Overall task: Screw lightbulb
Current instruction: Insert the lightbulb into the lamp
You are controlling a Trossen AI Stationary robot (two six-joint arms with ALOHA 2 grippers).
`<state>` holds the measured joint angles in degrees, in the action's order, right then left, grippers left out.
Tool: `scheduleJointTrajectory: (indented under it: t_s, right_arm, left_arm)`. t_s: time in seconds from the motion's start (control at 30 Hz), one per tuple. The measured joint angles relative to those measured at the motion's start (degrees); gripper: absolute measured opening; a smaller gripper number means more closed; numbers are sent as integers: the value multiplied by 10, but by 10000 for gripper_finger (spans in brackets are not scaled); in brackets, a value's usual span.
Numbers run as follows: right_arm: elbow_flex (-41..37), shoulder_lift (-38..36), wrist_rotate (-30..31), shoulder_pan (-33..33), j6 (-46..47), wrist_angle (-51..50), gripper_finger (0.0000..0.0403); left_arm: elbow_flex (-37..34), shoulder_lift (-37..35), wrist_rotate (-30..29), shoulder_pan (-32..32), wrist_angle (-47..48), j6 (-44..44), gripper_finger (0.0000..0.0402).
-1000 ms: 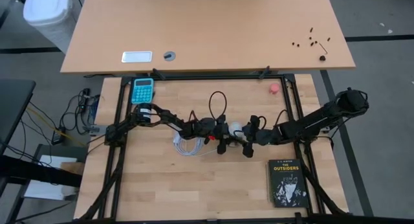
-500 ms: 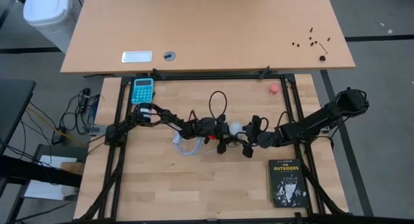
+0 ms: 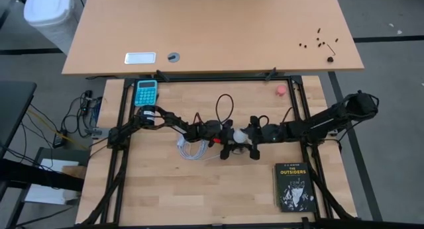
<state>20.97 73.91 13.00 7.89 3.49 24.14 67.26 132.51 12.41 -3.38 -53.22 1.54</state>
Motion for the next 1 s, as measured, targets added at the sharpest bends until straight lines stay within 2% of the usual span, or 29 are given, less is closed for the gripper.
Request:
scheduleJointTrajectory:
  t_s: [0.3, 0.53, 1.0]
  right_arm:
    - [-64, 0, -114, -50, -58, 143, 257]
    - [-68, 0, -173, -75, -92, 163, 257]
    - [-37, 1, -187, -75, -96, 145, 253]
  left_arm:
    - [0, 0, 53, 0, 0, 12, 193]
    - [0, 0, 63, 0, 0, 12, 193]
    - [0, 0, 53, 0, 0, 1, 193]
